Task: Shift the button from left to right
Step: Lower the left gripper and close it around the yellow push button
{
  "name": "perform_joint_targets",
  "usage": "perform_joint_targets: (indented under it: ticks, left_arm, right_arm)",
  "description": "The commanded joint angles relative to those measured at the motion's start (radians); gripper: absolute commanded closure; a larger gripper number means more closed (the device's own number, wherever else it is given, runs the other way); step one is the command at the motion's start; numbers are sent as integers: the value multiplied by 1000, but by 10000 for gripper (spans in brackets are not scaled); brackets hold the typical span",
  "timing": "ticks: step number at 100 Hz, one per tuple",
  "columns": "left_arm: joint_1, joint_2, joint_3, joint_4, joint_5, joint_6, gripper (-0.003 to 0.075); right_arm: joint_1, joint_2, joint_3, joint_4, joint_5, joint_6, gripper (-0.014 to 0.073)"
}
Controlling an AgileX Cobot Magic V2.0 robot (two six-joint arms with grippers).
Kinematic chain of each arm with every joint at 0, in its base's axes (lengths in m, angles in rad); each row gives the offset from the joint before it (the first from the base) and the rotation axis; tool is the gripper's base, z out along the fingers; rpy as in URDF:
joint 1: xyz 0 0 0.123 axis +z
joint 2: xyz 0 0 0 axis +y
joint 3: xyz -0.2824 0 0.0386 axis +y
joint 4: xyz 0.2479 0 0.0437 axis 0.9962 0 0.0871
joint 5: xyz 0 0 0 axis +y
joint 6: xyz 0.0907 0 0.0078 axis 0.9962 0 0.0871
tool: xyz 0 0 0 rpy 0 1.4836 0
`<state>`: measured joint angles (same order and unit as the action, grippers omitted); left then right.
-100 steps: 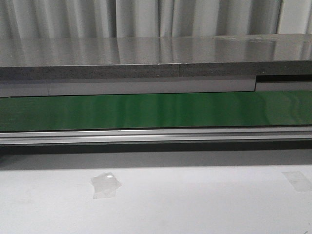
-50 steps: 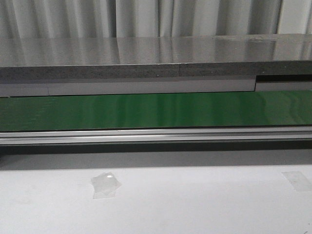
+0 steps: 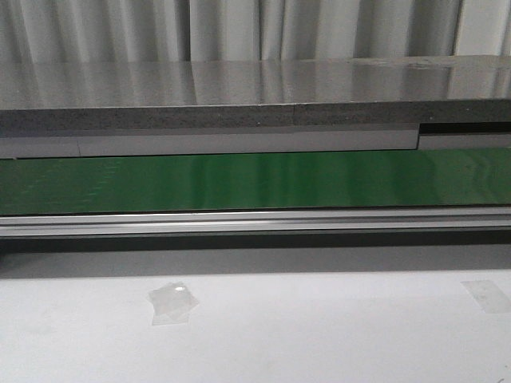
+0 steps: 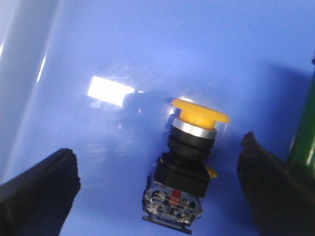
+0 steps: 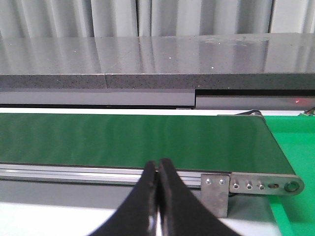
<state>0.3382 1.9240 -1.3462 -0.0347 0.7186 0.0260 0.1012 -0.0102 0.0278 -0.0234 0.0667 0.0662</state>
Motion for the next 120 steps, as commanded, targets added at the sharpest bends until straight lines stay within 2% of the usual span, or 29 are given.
perform_joint_targets:
  ticks: [1, 47, 120]
  left_arm:
    - [1, -34, -37, -14, -31, 2, 100]
    - [1, -29, -37, -16, -77, 2, 100]
    - [1, 52, -37, -16, -54, 4, 102]
  right_arm:
    - [3, -20, -16, -6, -81, -5, 662]
    - [3, -20, -16, -6, -81, -5, 662]
    - [3, -20, -16, -6, -81, -5, 662]
